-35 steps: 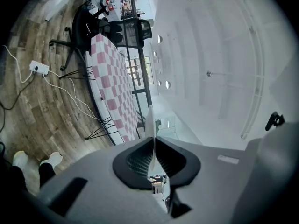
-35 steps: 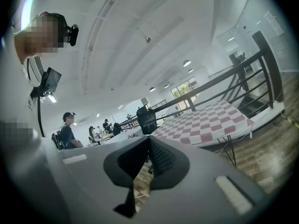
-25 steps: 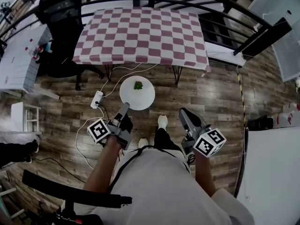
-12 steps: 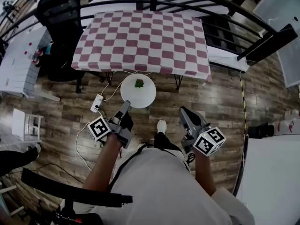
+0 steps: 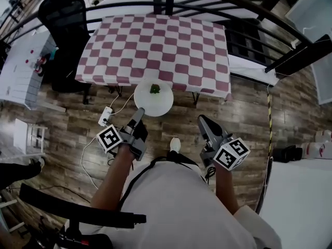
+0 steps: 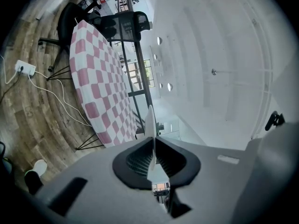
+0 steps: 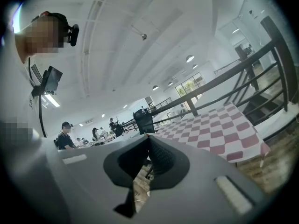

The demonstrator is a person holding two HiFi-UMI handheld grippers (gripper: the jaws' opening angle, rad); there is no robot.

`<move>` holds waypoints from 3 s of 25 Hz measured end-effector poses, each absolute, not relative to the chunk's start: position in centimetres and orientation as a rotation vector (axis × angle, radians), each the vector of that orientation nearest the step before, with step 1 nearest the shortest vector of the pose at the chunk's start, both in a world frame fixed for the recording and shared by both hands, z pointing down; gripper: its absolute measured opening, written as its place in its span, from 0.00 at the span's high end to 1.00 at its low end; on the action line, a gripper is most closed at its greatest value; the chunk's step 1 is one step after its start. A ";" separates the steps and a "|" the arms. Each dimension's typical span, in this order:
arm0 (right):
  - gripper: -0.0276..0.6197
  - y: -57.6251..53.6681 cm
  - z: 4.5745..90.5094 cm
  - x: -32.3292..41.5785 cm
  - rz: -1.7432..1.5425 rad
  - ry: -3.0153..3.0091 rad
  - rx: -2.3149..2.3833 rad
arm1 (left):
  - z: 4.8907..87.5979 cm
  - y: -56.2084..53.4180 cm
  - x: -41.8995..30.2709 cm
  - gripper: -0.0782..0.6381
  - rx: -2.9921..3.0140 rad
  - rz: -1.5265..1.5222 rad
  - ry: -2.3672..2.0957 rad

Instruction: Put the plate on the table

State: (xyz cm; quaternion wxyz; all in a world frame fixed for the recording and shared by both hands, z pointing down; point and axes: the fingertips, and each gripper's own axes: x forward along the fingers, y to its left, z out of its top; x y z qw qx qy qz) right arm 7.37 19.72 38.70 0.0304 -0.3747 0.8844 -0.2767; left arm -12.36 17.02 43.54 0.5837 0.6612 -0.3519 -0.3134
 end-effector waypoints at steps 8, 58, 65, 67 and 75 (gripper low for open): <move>0.95 16.1 39.4 9.7 -0.847 2.766 -1.121 | 43.5 13.4 -9.3 0.86 1.541 -0.737 -0.827; 0.95 2.7 42.1 18.6 -0.861 2.736 -1.205 | 45.1 -2.2 -0.4 0.86 1.551 -0.694 -0.779; 0.95 -3.7 41.1 16.0 -0.851 2.734 -1.221 | 44.7 -8.9 -1.9 0.86 1.559 -0.675 -0.748; 0.95 -5.4 40.8 15.3 -0.854 2.724 -1.230 | 44.6 -10.9 -2.4 0.85 1.562 -0.665 -0.740; 0.95 -12.6 40.7 11.9 -0.867 2.699 -1.272 | 45.2 -18.7 -4.8 0.85 1.557 -0.609 -0.705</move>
